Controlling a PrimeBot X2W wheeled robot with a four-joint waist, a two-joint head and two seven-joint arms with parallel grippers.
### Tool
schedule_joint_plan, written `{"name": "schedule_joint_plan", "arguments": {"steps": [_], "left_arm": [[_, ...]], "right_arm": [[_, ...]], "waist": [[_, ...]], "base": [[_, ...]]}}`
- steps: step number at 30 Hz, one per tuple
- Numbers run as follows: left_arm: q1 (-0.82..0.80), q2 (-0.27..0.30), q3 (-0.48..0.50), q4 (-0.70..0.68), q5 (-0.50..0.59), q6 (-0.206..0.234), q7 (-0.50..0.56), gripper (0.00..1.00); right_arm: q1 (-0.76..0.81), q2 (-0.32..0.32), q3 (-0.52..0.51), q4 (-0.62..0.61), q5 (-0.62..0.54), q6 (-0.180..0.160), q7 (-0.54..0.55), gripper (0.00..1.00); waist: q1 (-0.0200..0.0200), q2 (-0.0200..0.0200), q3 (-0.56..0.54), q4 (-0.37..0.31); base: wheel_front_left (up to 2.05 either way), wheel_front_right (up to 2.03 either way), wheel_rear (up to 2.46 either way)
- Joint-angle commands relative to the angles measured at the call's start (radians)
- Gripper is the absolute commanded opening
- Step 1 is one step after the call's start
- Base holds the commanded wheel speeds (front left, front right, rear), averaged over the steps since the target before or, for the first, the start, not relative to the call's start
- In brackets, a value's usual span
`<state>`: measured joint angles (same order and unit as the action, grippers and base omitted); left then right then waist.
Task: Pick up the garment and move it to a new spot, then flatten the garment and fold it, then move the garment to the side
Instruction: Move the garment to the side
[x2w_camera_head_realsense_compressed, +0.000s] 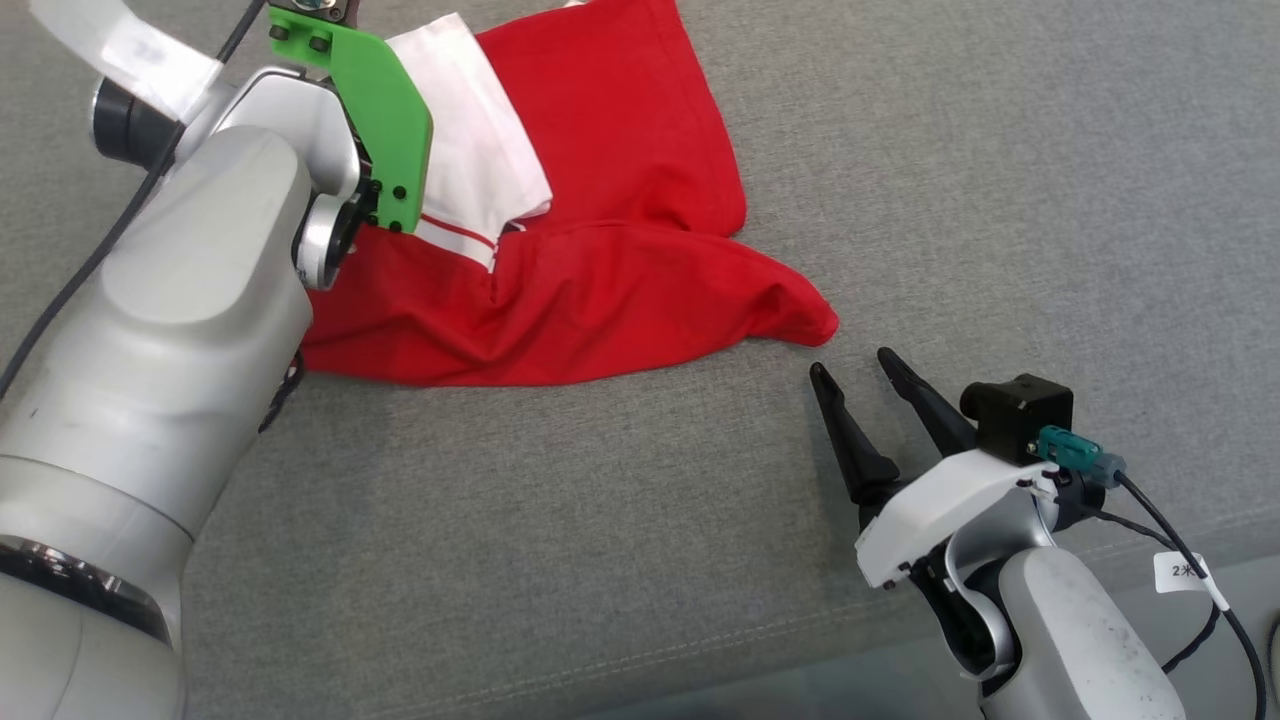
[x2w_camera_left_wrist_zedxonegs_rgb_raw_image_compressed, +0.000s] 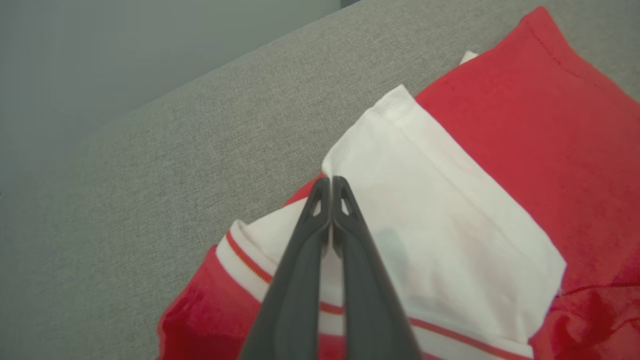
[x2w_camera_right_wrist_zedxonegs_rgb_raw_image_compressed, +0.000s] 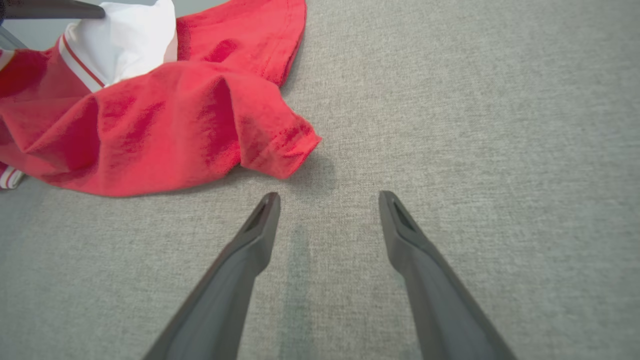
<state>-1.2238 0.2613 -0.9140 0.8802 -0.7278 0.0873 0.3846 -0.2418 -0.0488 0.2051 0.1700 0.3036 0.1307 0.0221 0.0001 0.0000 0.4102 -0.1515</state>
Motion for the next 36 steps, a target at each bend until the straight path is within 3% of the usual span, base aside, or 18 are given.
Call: {"name": "schedule_joint_plan", "arguments": {"steps": [1, 4, 10, 20, 30, 36], "left_arm": [[0.028, -0.011, 0.014, -0.017, -0.024, -0.009, -0.017, 0.00], [0.063, -0.002, 0.040, -0.092, -0.056, -0.027, -0.062, 0.00], [0.201, 0.069, 0.097, -0.309, -0.102, 0.023, -0.148, 0.00], [0.568, 0.255, 0.209, -0.745, -0.180, 0.239, -0.231, 0.00], [0.801, 0.307, 0.249, -0.915, -0.243, 0.326, -0.281, 0.00], [0.866, 0.303, 0.261, -0.891, -0.263, 0.349, -0.300, 0.00]], "right_arm": [[-0.003, -0.003, -0.006, -0.005, -0.008, 0.000, 0.002, 1.00], [0.011, -0.004, -0.020, -0.014, -0.022, 0.000, 0.014, 1.00], [0.037, -0.004, -0.039, -0.038, -0.043, 0.000, 0.044, 1.00], [0.077, -0.004, -0.063, -0.081, -0.072, 0.000, 0.101, 1.00], [0.093, -0.004, -0.060, -0.107, -0.079, 0.000, 0.128, 1.00], [0.095, -0.004, -0.053, -0.116, -0.080, 0.000, 0.138, 1.00]], "waist": [[-0.0001, 0.0000, -0.013, 0.035], [-0.0001, 0.0000, -0.028, 0.078], [-0.0001, 0.0000, -0.066, 0.155], [-0.0001, 0.0000, -0.123, 0.266], [-0.0001, 0.0000, -0.144, 0.301], [-0.0001, 0.0000, -0.153, 0.308]], "base": [[0.00, 0.00, 0.00], [0.00, 0.00, 0.00], [0.00, 0.00, 0.00], [0.00, 0.00, 0.00], [0.00, 0.00, 0.00], [0.00, 0.00, 0.00]]}}
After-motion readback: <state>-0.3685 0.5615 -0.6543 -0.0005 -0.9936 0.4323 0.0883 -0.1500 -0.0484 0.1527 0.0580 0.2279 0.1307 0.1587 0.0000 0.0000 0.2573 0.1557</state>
